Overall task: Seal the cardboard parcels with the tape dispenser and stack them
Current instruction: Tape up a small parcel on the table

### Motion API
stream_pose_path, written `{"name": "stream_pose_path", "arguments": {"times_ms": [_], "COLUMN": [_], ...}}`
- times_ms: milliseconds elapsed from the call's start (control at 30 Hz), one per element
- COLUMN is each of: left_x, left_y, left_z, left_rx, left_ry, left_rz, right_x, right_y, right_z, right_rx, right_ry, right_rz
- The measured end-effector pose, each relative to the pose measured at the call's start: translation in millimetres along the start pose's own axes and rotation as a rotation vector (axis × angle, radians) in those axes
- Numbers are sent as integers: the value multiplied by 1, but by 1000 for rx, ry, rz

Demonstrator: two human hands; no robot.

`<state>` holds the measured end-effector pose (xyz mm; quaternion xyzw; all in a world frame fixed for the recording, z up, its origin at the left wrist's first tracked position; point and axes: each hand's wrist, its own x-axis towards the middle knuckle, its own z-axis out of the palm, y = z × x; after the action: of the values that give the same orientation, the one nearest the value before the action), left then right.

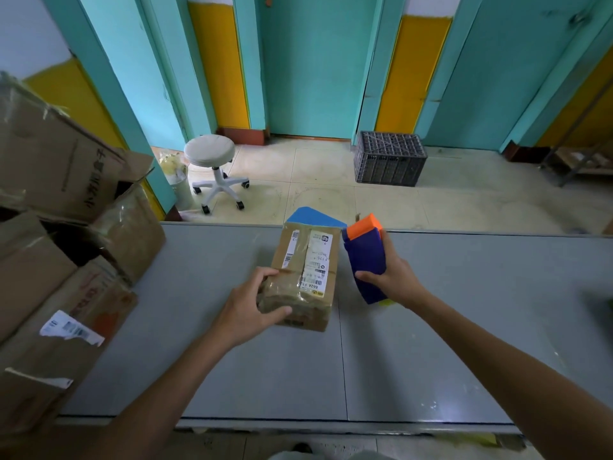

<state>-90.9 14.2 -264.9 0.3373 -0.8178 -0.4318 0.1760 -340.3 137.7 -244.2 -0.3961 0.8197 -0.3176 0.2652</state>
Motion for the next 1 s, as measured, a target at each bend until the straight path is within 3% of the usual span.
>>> {"name": "stream_pose_path", "arguments": {"times_ms": [167,333,500,567,633,700,767,867,1000], "left_x": [-4,-7,-6,-6,-5,-4,-3,-1,-4], "left_y": [-2,-8,-1,1,4,6,5,1,4], "left_z": [7,4,0,0,2,7,13,21,17], "left_rx": [78,59,-23,-68,-141,-235,-260,-245,-210], "left_ry": [125,162,59,30,26,3,-39,-20,33], "left_rz": [-3,-5,-9,-13,-33,-68,-89,-62,-60], "right_x": [-12,-10,-4,-1,3,6,9,13,14], "right_y": [18,25,11,-4,-23,-43,-58,-65,-64], "right_z": [30,35,12,3,-1,3,15,37,47], "right_rx": [-553,-780,-1047,-935,-617,-218,28,160,263], "right_ry": [-59,-92,1,107,170,105,-13,-134,-143], "right_rz": [51,66,71,36,-18,-26,4,48,23]}}
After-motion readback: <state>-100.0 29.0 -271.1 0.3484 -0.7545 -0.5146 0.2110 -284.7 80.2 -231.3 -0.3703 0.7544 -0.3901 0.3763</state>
